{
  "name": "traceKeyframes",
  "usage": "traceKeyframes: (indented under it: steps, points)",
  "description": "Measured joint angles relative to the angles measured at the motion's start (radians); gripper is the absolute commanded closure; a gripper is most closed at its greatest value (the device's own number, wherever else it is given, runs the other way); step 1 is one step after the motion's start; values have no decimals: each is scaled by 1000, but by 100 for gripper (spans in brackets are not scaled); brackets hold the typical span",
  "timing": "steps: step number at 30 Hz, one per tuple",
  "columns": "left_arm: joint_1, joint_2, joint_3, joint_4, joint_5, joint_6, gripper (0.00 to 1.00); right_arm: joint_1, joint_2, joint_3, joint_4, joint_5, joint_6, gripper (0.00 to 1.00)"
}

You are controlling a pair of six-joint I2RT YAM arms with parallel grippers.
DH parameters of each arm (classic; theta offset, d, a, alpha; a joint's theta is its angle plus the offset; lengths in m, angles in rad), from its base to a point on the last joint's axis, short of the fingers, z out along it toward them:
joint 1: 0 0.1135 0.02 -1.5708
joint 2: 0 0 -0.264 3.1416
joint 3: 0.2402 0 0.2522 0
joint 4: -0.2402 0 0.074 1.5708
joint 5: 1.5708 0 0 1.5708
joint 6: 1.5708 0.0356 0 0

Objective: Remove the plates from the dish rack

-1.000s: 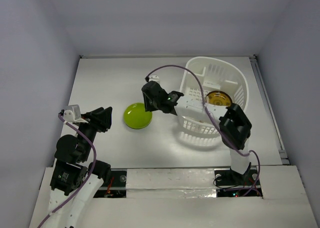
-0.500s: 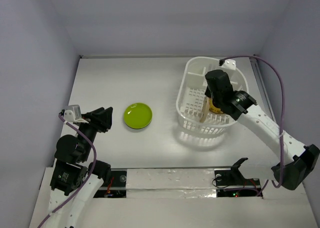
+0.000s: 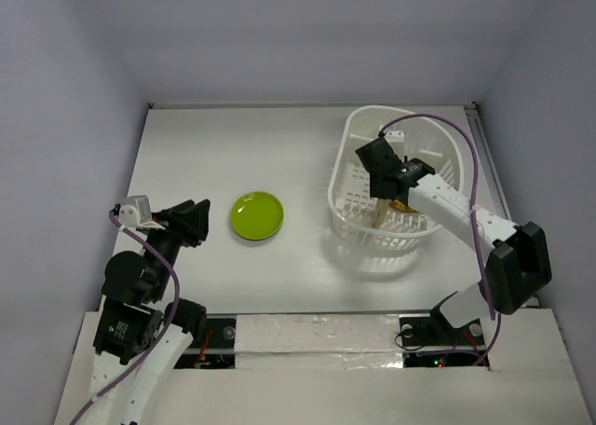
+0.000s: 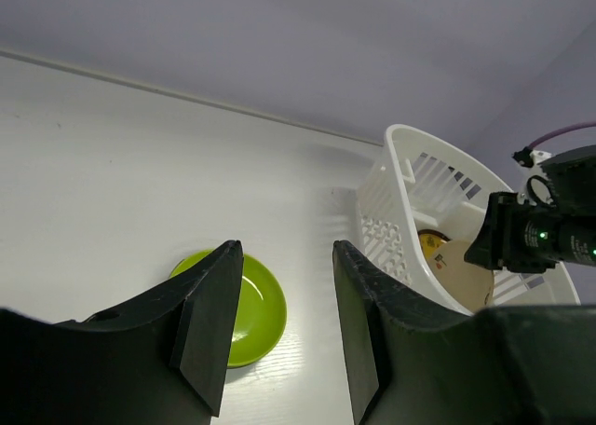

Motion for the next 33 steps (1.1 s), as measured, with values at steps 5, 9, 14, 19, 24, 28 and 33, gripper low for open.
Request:
traceKeyframes:
  steps: [5,9,14,19,24,28,33]
  points:
    - [0,0,0,0,0,0,60,-1,40,1,-5,4,-11,81]
    - [0,0,0,0,0,0,60,-4,40,20,-40,39,-23,87]
    - [0,0,0,0,0,0,60,-6,38,63,-88,66,-47,94]
    - [0,0,0,0,0,0,60,-6,21,101,-105,87,-76,100]
    - [0,0,0,0,0,0,60,-6,10,160,-126,106,-88,100]
    - [0,0,0,0,0,0,60,-6,-19,236,-149,129,-100,100]
    - [0,0,0,0,0,0,60,7,-94,372,-147,132,-118,100]
